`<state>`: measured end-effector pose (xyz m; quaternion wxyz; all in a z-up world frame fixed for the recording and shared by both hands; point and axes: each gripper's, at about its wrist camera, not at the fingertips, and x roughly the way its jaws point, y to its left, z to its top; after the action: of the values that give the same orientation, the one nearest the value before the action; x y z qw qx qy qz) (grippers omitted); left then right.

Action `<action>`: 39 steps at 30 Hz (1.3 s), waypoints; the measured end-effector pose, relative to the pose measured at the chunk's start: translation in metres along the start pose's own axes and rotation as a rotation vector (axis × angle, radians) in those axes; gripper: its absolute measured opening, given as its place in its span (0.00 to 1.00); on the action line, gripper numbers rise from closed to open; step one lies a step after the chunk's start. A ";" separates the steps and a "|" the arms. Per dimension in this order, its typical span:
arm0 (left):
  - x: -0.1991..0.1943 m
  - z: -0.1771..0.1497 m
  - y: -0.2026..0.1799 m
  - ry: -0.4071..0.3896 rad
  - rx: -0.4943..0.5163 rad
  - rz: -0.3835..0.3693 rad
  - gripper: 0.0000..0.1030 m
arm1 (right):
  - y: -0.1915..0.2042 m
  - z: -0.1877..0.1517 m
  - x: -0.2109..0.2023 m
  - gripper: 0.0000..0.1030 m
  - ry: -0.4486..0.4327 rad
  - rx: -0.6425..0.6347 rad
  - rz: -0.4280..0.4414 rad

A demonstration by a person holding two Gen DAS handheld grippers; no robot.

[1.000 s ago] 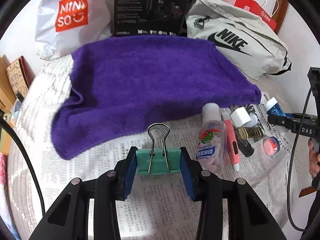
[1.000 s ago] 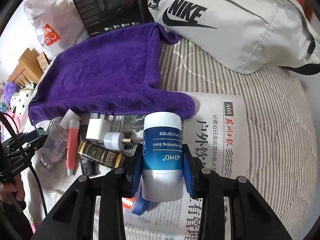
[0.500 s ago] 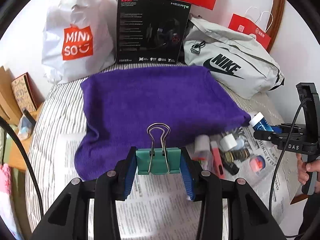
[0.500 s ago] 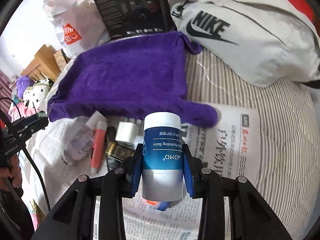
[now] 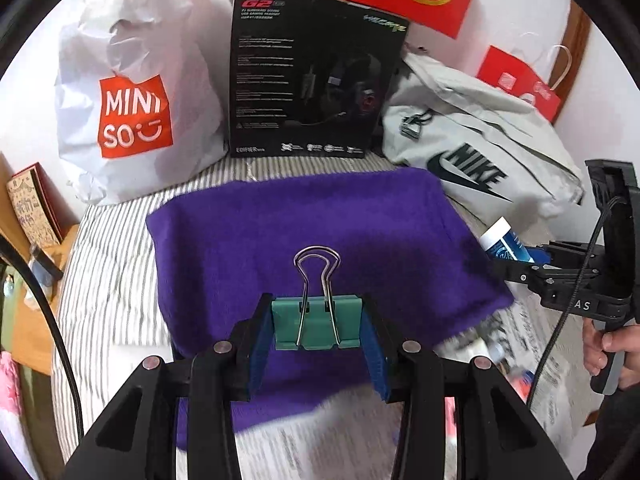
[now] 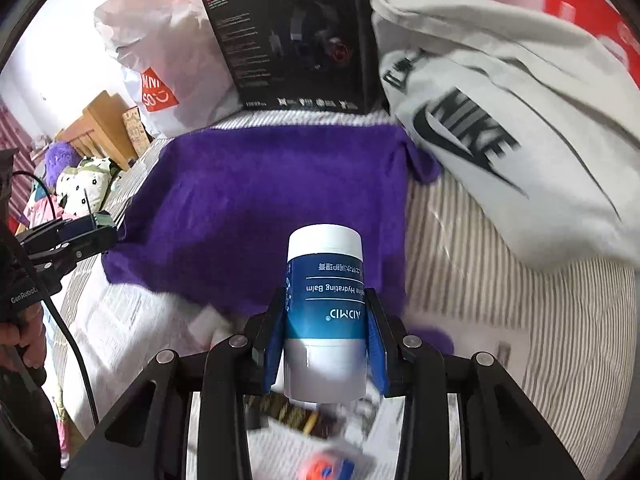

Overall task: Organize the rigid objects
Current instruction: 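Place the clip on the purple towel with left tool while right tool places the jar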

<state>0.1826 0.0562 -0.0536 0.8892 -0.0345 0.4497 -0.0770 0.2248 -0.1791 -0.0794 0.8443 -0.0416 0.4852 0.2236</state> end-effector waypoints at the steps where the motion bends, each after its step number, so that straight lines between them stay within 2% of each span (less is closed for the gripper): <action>1: 0.007 0.006 0.003 0.002 -0.003 0.006 0.38 | 0.001 0.005 0.004 0.35 0.000 -0.003 0.003; 7: 0.045 0.033 0.024 0.015 -0.054 0.001 0.38 | 0.006 0.045 0.040 0.35 0.012 -0.019 0.015; 12: 0.079 0.045 0.035 0.057 -0.071 0.000 0.38 | 0.004 0.068 0.078 0.35 0.051 -0.020 -0.007; 18: 0.106 0.049 0.040 0.096 -0.082 0.003 0.38 | 0.000 0.080 0.112 0.35 0.098 -0.016 -0.032; 22: 0.117 0.048 0.039 0.123 -0.063 0.023 0.38 | 0.000 0.084 0.122 0.35 0.110 -0.037 -0.068; 31: 0.131 0.052 0.031 0.155 -0.020 0.065 0.39 | 0.004 0.088 0.128 0.36 0.118 -0.081 -0.080; 33: 0.131 0.051 0.029 0.157 -0.011 0.066 0.45 | 0.004 0.087 0.127 0.39 0.120 -0.087 -0.067; 35: 0.130 0.047 0.024 0.170 0.014 0.062 0.62 | 0.005 0.086 0.127 0.58 0.133 -0.089 -0.016; 37: 0.129 0.040 0.018 0.180 0.047 0.098 0.65 | 0.007 0.084 0.127 0.68 0.141 -0.093 0.007; 39: 0.125 0.033 0.015 0.181 0.063 0.130 0.65 | 0.009 0.080 0.126 0.68 0.142 -0.101 -0.019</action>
<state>0.2833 0.0495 -0.1356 0.8487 0.0297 0.5268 -0.0361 0.3392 -0.1061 -0.1413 0.8066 -0.1042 0.5317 0.2364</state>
